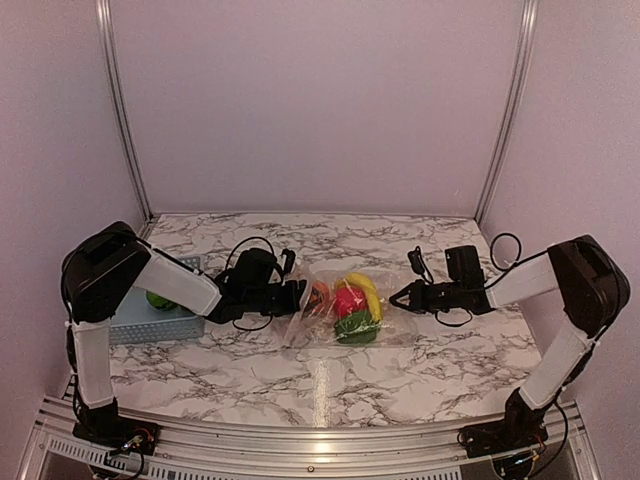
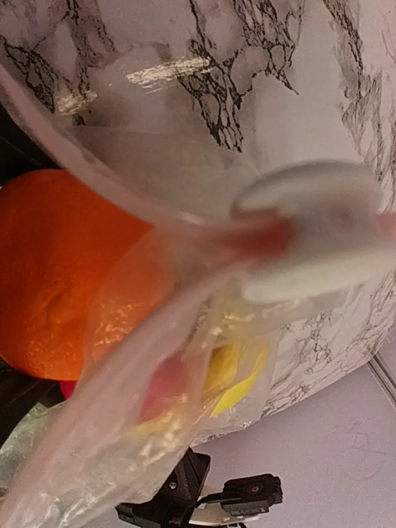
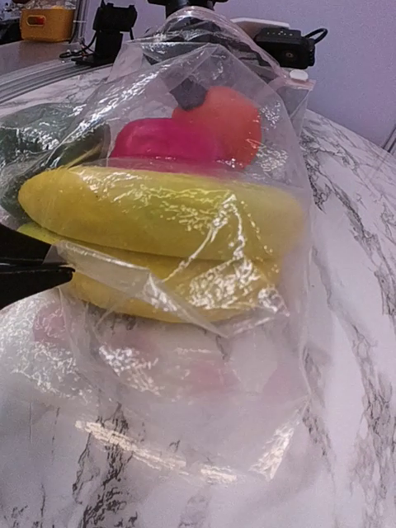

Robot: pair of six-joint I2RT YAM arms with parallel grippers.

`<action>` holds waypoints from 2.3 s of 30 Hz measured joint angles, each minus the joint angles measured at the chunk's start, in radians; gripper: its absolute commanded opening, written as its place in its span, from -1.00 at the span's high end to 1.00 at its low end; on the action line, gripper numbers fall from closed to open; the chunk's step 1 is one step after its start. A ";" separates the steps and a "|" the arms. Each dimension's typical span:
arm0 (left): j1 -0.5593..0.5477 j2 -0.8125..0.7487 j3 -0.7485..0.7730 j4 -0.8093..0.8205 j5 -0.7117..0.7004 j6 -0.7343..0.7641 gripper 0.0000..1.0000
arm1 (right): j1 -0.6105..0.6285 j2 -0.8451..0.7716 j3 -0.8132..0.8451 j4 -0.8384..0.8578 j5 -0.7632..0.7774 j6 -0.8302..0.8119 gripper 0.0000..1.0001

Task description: Open the zip-top bag and remove the fake food

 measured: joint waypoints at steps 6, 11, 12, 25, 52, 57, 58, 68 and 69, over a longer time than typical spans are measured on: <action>0.000 -0.126 -0.106 -0.018 0.050 0.045 -0.13 | -0.004 -0.019 -0.017 -0.002 0.005 0.001 1.00; 0.000 -0.202 -0.169 -0.041 0.079 0.090 -0.14 | -0.008 -0.021 -0.027 -0.001 0.009 0.002 1.00; 0.000 -0.214 -0.179 -0.047 0.081 0.096 -0.14 | -0.008 -0.021 -0.028 -0.001 0.011 0.002 1.00; 0.014 -0.449 -0.296 -0.175 0.063 0.137 -0.17 | -0.016 -0.021 -0.035 0.010 0.023 0.002 1.00; 0.869 -1.048 -0.531 -0.637 -0.045 -0.021 -0.35 | -0.017 -0.022 -0.035 0.011 0.016 0.003 1.00; 0.951 -1.030 -0.545 -0.645 -0.065 -0.030 -0.53 | -0.017 -0.022 -0.035 0.011 0.011 0.002 1.00; 0.959 -1.023 -0.545 -0.644 -0.068 -0.032 -0.63 | -0.017 -0.022 -0.035 0.011 0.009 0.003 1.00; 0.977 -0.970 -0.545 -0.637 -0.067 -0.020 -0.98 | -0.017 -0.022 -0.034 0.012 -0.008 0.003 1.00; 0.975 -0.980 -0.544 -0.637 -0.064 -0.014 -0.98 | -0.017 -0.022 -0.034 0.011 -0.009 0.003 1.00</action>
